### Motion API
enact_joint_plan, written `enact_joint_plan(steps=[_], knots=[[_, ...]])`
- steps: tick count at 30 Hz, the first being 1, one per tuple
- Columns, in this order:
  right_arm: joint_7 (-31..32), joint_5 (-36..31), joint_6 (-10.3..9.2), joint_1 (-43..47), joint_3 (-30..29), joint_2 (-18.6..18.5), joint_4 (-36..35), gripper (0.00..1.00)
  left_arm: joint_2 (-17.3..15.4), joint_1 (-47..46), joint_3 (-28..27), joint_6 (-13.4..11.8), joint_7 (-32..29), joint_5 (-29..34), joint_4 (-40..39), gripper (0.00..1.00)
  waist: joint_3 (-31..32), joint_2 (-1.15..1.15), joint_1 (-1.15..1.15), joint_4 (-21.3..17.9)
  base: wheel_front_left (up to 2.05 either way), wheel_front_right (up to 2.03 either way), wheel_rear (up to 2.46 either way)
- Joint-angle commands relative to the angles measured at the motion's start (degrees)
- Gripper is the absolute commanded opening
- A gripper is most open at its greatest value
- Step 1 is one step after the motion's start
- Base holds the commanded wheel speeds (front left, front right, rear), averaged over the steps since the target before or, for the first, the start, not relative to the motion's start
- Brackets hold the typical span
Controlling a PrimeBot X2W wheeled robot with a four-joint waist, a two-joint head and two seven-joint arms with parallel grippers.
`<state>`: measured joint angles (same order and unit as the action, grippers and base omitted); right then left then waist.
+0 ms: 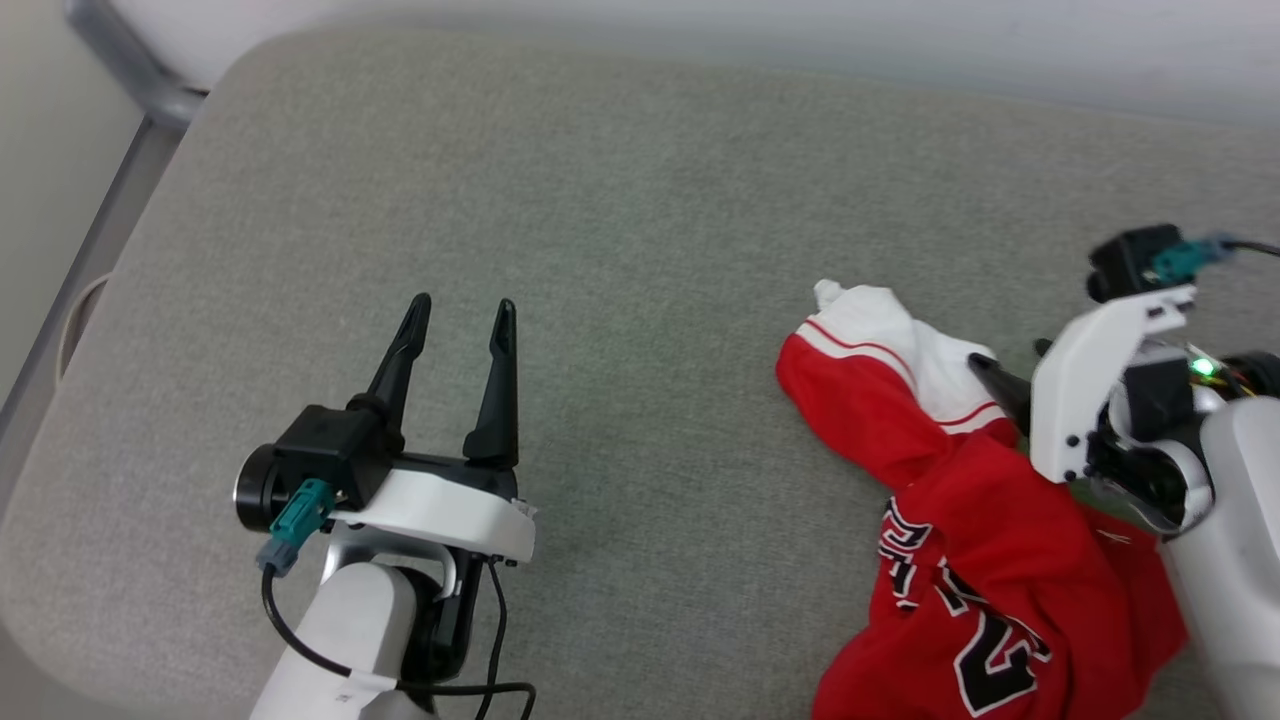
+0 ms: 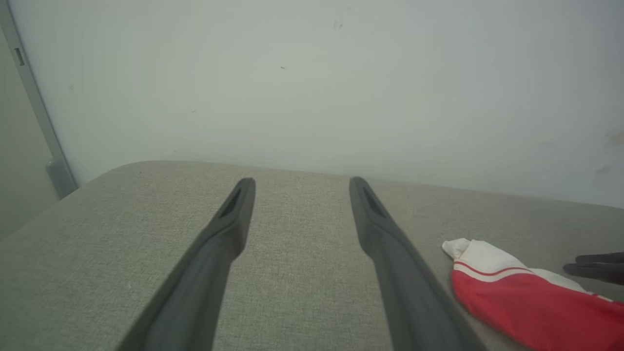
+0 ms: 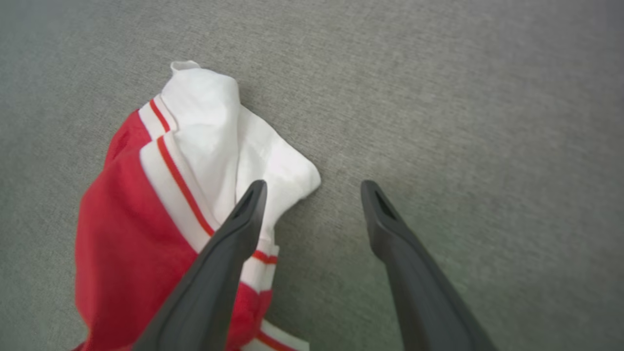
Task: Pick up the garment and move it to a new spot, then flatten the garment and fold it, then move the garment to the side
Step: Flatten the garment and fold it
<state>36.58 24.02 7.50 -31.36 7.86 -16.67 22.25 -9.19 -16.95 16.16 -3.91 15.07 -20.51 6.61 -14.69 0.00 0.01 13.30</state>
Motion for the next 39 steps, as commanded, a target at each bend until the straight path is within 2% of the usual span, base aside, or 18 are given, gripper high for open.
enact_joint_plan(steps=[1,6,11,12,13,14,15,20,26,33,39], knots=[[1.4,0.9,-0.02,-1.8,1.7,-0.5,0.7,1.00,0.6,-0.9,-0.4,0.5,0.1,0.6,0.1,1.00,-2.4,0.00,-0.01,2.3,0.00,0.00,0.00],[8.1,3.0,-0.03,-6.7,9.3,-3.1,4.5,1.00,2.8,-2.4,-1.4,2.6,0.1,2.5,0.5,1.00,-4.5,0.00,-0.01,4.0,0.00,0.00,0.00],[15.9,5.4,-0.02,-6.3,15.1,-4.2,10.7,1.00,4.5,-2.8,-2.5,4.3,0.1,3.8,0.8,1.00,-5.6,0.00,-0.01,4.9,0.00,0.00,0.00],[17.5,5.9,-0.01,-5.7,16.2,-4.3,11.9,0.86,4.7,-2.7,-2.8,4.4,0.1,3.9,0.9,1.00,-5.7,0.00,-0.01,5.0,0.00,0.00,0.00],[18.6,6.7,-0.01,-5.1,16.9,-4.3,12.6,0.41,5.0,-2.6,-3.1,4.7,0.1,4.2,1.0,1.00,-5.7,0.00,-0.01,5.1,0.00,0.00,0.00],[19.1,7.3,0.00,-4.8,17.5,-4.3,12.9,0.03,5.2,-2.4,-3.2,4.9,0.1,4.3,1.2,1.00,-5.7,0.00,-0.01,5.1,0.00,0.00,0.00],[19.4,7.8,0.03,-4.7,17.8,-4.3,13.3,0.00,5.4,-2.3,-3.4,5.0,0.1,4.4,1.3,1.00,-5.7,0.00,-0.01,5.1,0.00,0.00,0.00],[13.4,8.9,-0.02,-7.7,15.4,-4.5,10.8,0.00,5.9,-0.9,-4.9,5.5,0.1,5.4,2.1,1.00,-4.3,0.00,-0.01,3.9,0.00,0.00,0.00],[4.0,8.0,-0.05,-10.1,8.7,-5.7,5.8,0.00,5.8,0.6,-6.6,6.0,0.1,7.0,3.3,1.00,-0.8,0.00,-0.01,0.0,0.00,0.00,0.00],[0.2,4.8,-0.03,-1.8,-2.7,-7.1,0.4,0.00,5.0,2.2,-8.5,6.3,0.1,8.3,4.4,1.00,3.2,0.00,-0.01,-5.2,0.00,0.00,0.00],[-0.2,1.7,-0.03,11.7,-15.8,-3.8,-4.2,0.00,4.3,4.2,-9.8,6.0,0.1,8.6,4.9,1.00,4.9,0.00,-0.01,-8.7,0.00,0.00,0.00]])
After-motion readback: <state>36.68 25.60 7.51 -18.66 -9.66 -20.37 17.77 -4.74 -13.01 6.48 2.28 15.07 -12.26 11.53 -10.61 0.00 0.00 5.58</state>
